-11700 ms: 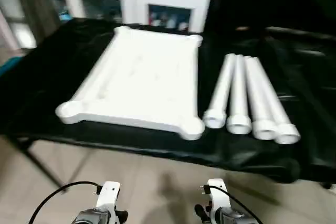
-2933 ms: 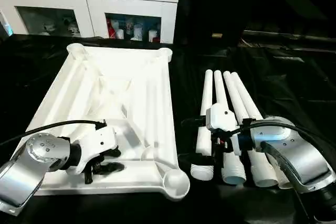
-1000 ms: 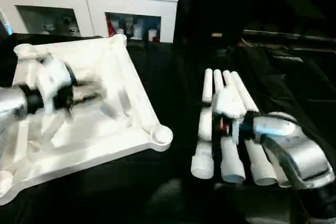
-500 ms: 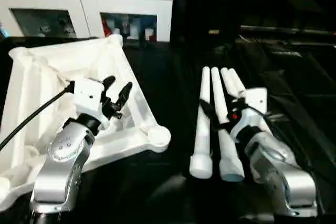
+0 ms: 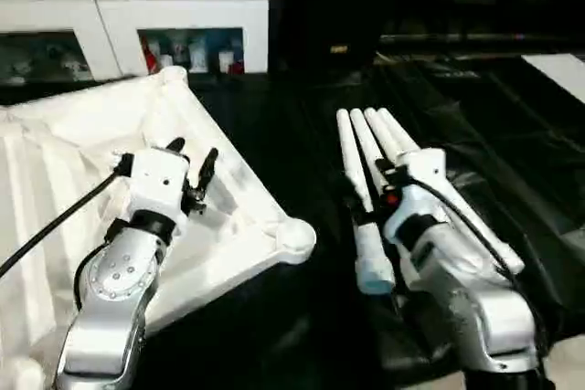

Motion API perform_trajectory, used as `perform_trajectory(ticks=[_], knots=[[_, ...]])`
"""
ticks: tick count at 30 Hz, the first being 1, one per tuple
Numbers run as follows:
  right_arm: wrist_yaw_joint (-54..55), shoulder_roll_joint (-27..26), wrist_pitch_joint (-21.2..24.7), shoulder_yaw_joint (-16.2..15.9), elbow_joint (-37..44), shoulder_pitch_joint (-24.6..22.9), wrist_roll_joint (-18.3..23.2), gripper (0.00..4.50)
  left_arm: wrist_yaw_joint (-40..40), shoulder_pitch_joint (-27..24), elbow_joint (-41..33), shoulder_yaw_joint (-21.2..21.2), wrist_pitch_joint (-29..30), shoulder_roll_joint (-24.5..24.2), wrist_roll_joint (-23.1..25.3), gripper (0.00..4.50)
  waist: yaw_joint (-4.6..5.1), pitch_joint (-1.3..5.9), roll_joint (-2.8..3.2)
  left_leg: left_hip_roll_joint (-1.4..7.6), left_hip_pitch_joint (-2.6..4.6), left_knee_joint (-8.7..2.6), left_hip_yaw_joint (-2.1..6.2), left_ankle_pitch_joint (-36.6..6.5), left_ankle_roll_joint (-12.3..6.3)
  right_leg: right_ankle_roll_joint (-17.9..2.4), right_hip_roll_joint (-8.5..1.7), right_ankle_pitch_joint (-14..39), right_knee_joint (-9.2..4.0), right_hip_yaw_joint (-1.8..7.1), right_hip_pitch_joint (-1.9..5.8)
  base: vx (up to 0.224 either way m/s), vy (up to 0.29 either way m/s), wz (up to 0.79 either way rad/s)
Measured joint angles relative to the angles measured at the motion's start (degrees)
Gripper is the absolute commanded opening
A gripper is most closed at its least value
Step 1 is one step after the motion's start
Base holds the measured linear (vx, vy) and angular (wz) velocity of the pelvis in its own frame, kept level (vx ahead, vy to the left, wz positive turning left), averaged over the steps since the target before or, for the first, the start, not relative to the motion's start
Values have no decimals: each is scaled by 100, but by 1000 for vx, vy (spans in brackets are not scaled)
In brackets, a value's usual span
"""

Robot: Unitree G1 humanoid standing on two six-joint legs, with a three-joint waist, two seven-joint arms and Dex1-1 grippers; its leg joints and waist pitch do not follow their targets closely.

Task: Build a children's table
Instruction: Pick table leg

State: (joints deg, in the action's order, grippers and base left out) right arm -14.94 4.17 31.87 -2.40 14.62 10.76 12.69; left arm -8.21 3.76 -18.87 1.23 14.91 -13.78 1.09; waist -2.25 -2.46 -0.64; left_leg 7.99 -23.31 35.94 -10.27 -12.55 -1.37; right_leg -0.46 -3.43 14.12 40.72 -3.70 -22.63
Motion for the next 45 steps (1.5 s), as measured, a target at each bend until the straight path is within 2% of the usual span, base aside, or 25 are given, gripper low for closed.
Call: perform_trajectory(ticks=[3,5,6,8,9,11,12,14,15,16,18,19,21,23,25,27,32,34,35,36,38,39,40,42,45], knots=[[-26,0,-97,-46,-40,97,-2,450,103,-6,0,21,39,1,108,253,-24,46,-99,137,-90,-50,86,183,136,-349,-100,139,-330,7,84,-76,-218,1],[-29,13,-118,-33,-157,89,-5,450,119,-52,-7,1,56,15,155,253,-18,54,-125,196,-97,-95,124,215,128,-345,-10,148,-330,-53,99,-82,-258,3],[-24,56,-120,-23,-250,80,-25,450,129,-42,-15,-36,91,33,205,253,-71,33,-155,198,-188,381,115,-4,-191,-275,3,97,-363,-105,117,-60,-222,2],[-34,110,-120,-25,-348,86,-85,450,168,-42,-21,-57,132,27,271,253,-98,25,-168,118,-137,838,144,-144,-364,-279,25,65,-373,-285,148,-60,-202,-4],[-40,117,-124,-12,-351,102,-110,450,218,-19,-22,-31,171,4,306,253,-88,33,-122,102,-8,729,165,-388,-307,-297,101,38,-388,-442,136,-80,-192,0],[-62,162,-146,-73,-386,117,-140,450,237,19,-10,103,334,55,207,253,-106,18,-51,241,11,542,320,-452,55,-311,124,-49,-572,-865,218,-70,-161,21],[-76,145,-152,-198,-434,192,-165,450,241,-1,-18,218,429,32,151,253,-34,13,-26,247,-12,440,533,-336,231,-301,138,51,-430,-868,227,-71,-158,24],[-213,115,-250,-425,-470,328,-185,450,232,24,-21,330,491,-3,96,253,22,38,-135,65,-101,423,705,-235,250,-32,31,330,-144,-343,175,-65,-156,41],[-276,105,-305,-476,-490,363,-182,450,232,12,-24,333,488,-15,129,253,-43,49,-195,-60,-182,382,847,-157,23,-32,-10,341,-85,-332,190,-122,-154,54],[-294,110,-334,-472,-516,357,-181,450,223,7,-28,244,479,5,141,253,-165,47,-213,-97,-225,478,830,-136,-256,30,-103,321,-121,-413,183,-151,-117,38],[-299,133,-335,-459,-653,350,-185,450,221,-32,-73,178,468,39,143,253,-322,31,-231,-145,-300,930,713,-178,-139,118,-463,229,-181,-696,181,-132,-71,33],[-307,124,-335,-459,-653,350,-184,450,227,-49,-101,179,461,40,154,253,-345,31,-229,-142,-268,979,665,-230,6,141,-618,198,-198,-824,184,-99,38,35],[-310,119,-340,-458,-652,348,-182,450,228,-39,-186,169,458,65,154,253,-368,37,-158,-19,-106,830,615,-283,174,218,-793,122,-273,-1011,235,-84,71,44],[-311,117,-365,-429,-655,343,-180,450,241,-12,-197,145,437,59,214,253,-399,35,88,212,72,487,657,-348,212,242,-785,5,-457,-1197,405,-50,204,63],[-325,-127,-414,-542,-714,358,-120,450,308,4,-109,206,423,-221,449,253,-415,-19,59,147,226,364,509,-356,435,-61,-474,46,-233,-538,247,-55,210,29],[-311,-223,-523,-667,-670,372,-93,450,349,124,-69,330,418,-272,494,253,-456,5,24,64,190,414,464,-365,388,-102,-146,46,-194,-238,187,-43,173,18],[11,-284,-631,-454,-672,274,-124,450,335,164,5,330,414,-254,482,253,-444,-1,96,189,158,164,207,-107,336,-100,111,53,135,-170,-38,-69,13,24],[155,-281,-591,-318,-602,224,-123,450,308,162,8,343,434,-248,426,253,-604,26,85,517,166,94,-351,29,406,-272,-9,-44,10,-84,-150,-64,-159,-4],[186,-269,-575,-283,-570,228,-117,450,296,159,19,366,441,-230,420,253,-645,62,1,587,162,162,-590,24,424,-44,-13,22,-60,28,-236,-57,-182,-22],[198,-203,-574,-207,-568,170,-118,450,282,157,35,356,474,-126,396,253,-713,53,36,517,102,415,-481,-230,262,-96,82,16,13,222,-290,-9,-154,-45],[214,-64,-571,-91,-589,61,-139,450,252,165,48,183,537,-35,348,253,-781,40,55,93,120,812,-120,-578,63,-73,189,-42,-1,460,-318,-14,-104,-60],[261,43,-589,67,-586,63,-202,450,226,355,125,94,556,5,321,253,-733,52,166,-256,187,728,145,-593,113,-64,392,-155,-111,642,-315,-84,-79,-50],[287,107,-604,150,-590,99,-238,450,226,475,116,81,535,13,311,253,-692,61,302,-333,229,514,265,-632,220,-66,567,-258,-220,670,-310,-110,-34,-36],[328,171,-611,152,-639,128,-344,450,244,625,177,107,467,65,307,253,-497,65,344,-280,198,413,382,-496,197,-95,555,-460,-504,508,-294,-93,-23,-29],[381,338,-564,-2,-698,355,-563,450,252,717,504,30,361,203,301,253,-253,21,418,-228,226,329,335,-430,211,-138,402,-553,-669,251,-215,-77,-8,1]])
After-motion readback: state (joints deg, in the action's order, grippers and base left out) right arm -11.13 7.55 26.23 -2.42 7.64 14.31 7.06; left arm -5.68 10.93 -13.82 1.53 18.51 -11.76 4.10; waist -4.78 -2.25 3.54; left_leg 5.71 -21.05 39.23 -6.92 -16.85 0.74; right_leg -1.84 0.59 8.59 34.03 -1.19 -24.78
